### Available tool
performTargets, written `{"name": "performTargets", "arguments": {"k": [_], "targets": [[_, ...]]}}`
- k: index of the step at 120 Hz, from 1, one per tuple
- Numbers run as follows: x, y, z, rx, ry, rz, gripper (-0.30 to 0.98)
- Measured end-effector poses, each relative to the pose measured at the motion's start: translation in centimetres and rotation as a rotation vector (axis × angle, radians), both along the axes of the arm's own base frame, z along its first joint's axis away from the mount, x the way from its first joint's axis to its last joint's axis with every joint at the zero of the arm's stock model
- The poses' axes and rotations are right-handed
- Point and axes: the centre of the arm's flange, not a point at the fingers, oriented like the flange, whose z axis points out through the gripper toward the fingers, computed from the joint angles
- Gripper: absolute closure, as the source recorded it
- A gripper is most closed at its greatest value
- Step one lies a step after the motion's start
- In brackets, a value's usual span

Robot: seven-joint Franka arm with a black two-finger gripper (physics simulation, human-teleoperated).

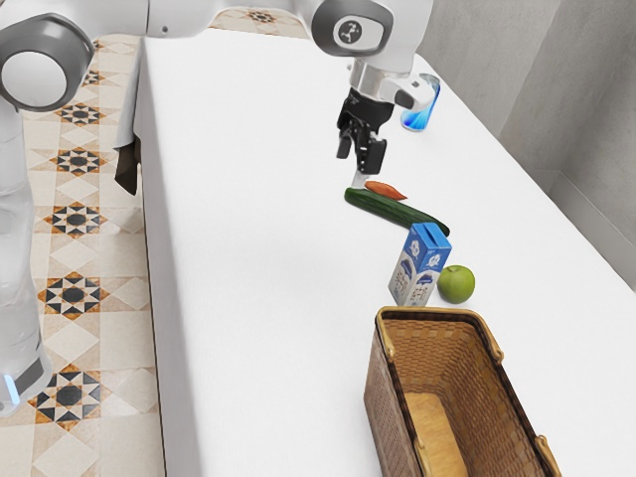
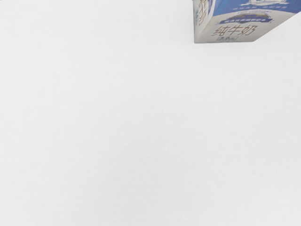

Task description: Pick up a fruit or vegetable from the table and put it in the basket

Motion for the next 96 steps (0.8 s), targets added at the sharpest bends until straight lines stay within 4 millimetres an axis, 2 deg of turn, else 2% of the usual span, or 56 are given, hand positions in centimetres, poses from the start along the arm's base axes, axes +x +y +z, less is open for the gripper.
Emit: {"name": "performTargets", "arguments": {"k": [1,4,8,17,96], "targets": [[0.0,0.0,0.0,0.000,0.000,0.000,0.00],[2.2,0.0,1.0,-0.001,-0.032,-0.001,0.00],[3.8,0.5,1.7,0.004,-0.055,0.008,0.00],[5.1,2.4,2.2,0.011,-0.070,0.037,0.00],[5.3,2.7,2.2,0.007,-0.058,-0.004,0.00]]}}
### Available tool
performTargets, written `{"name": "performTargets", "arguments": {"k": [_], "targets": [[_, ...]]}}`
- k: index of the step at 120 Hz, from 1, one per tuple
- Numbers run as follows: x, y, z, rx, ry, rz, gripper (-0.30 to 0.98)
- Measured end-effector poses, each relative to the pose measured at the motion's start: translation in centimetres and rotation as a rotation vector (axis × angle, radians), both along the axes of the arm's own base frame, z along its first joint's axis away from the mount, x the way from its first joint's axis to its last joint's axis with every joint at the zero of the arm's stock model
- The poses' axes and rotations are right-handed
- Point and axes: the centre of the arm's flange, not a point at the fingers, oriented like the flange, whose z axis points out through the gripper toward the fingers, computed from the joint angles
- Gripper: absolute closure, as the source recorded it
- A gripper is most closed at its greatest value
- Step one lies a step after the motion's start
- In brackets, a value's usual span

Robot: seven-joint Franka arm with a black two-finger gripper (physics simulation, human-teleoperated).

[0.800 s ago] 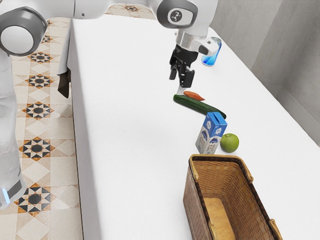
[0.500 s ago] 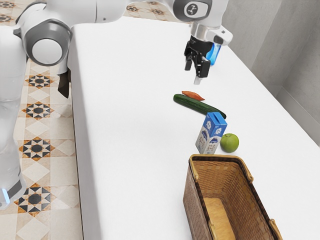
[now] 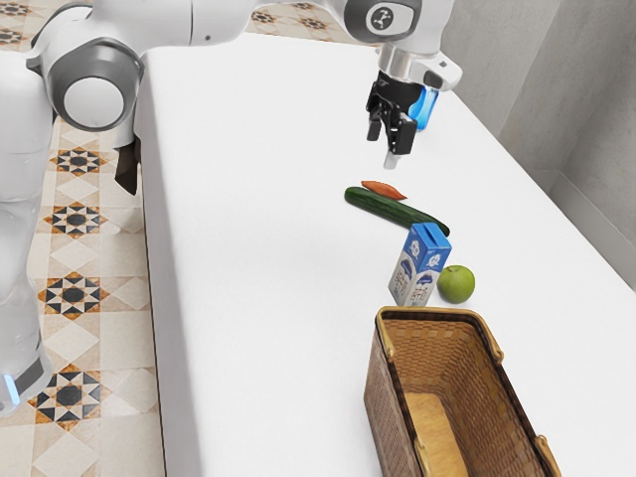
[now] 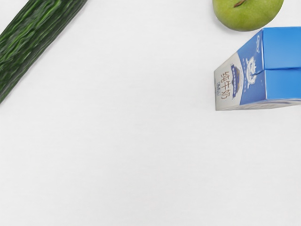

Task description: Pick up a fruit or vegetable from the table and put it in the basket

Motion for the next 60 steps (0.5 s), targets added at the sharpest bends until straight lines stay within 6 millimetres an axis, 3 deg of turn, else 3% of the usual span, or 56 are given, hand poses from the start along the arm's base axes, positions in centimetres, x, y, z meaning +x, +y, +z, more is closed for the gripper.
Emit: {"name": "performTargets", "arguments": {"k": [60], "targets": [[0.00,0.00,0.00,0.000,0.000,-0.014,0.00]]}}
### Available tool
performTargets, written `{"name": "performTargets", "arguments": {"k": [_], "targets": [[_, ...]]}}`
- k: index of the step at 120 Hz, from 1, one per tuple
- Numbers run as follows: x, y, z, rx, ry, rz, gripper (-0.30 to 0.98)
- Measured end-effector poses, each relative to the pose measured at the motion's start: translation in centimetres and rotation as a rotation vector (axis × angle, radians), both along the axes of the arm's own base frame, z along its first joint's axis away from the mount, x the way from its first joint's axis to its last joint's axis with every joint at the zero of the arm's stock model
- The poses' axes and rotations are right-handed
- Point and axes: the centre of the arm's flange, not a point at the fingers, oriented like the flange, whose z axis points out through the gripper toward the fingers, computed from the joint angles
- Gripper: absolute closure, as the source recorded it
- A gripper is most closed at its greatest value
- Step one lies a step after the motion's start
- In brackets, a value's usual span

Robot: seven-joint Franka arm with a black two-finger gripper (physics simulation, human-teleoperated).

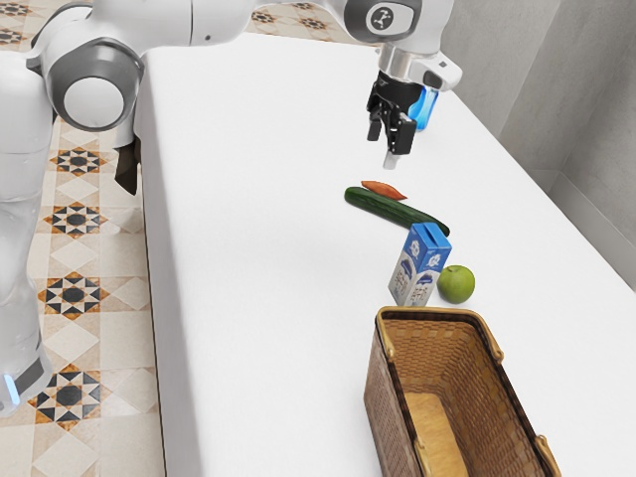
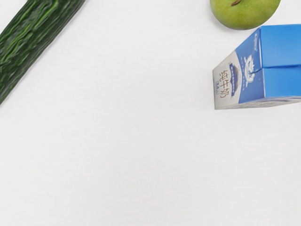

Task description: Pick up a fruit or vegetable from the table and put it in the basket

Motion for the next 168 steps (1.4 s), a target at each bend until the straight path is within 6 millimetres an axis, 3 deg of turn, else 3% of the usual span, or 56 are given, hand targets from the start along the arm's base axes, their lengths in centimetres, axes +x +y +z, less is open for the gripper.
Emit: {"name": "performTargets", "arguments": {"k": [15,35,49,61,77,85,92,102,108,135,149,158,168], "targets": [[-0.1,0.0,0.2,-0.001,-0.002,-0.002,0.00],[-3.0,-0.1,4.3,-0.007,-0.044,-0.011,0.00],[-4.0,-0.5,5.3,-0.010,-0.039,-0.022,0.00],[-6.0,-0.9,7.5,0.008,-0.051,-0.033,0.00],[-6.7,-2.0,7.0,0.054,-0.009,-0.061,0.00],[-6.0,-2.0,5.9,0.086,0.019,-0.080,0.00],[-4.4,0.5,3.8,0.107,0.052,-0.060,0.00],[-3.6,10.8,1.3,0.105,0.076,0.072,0.00],[-3.6,13.7,0.8,0.104,0.067,0.091,0.00],[-1.9,14.2,1.0,0.096,-0.001,-0.021,0.00],[2.2,16.3,-1.7,0.091,-0.013,-0.080,0.00],[4.5,15.9,-3.1,0.057,-0.032,-0.170,0.00],[5.4,15.3,-3.6,0.036,-0.051,-0.263,0.00]]}}
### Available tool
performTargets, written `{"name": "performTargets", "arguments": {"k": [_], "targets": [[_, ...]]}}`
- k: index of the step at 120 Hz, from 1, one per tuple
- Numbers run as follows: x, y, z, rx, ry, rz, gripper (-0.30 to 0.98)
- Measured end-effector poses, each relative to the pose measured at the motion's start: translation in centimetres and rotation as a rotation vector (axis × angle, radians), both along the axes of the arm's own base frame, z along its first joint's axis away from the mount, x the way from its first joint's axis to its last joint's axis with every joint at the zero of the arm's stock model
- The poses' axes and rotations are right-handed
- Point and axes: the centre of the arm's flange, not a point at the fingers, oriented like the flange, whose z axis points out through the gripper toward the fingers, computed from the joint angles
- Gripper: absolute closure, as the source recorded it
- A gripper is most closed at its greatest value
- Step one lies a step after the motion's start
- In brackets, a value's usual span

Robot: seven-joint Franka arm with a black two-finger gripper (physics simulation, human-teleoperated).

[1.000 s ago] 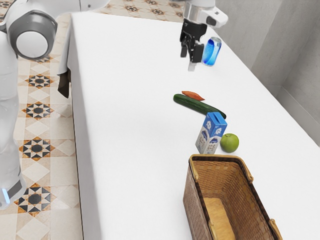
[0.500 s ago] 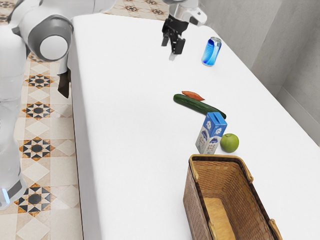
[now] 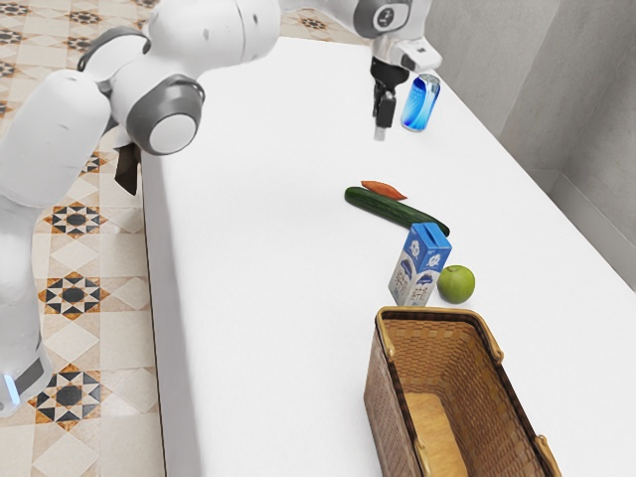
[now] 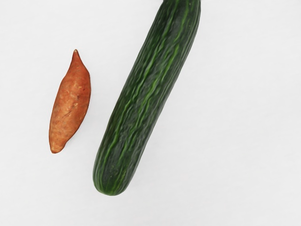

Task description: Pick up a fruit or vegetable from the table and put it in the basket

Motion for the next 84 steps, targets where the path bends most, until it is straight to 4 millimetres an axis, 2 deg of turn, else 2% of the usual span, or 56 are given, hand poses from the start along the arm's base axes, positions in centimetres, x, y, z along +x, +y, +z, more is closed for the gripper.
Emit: {"name": "performTargets", "arguments": {"k": [15,31,55,63,84], "targets": [[0.2,-0.4,0.3,0.006,-0.014,-0.102,0.00],[0.8,-0.7,-0.6,0.021,-0.020,-0.174,0.00],[2.6,0.7,-6.7,0.027,0.060,-0.251,0.00],[3.0,0.9,-8.0,0.028,0.074,-0.278,0.00],[4.5,-1.0,-10.7,0.013,0.080,-0.384,0.00]]}}
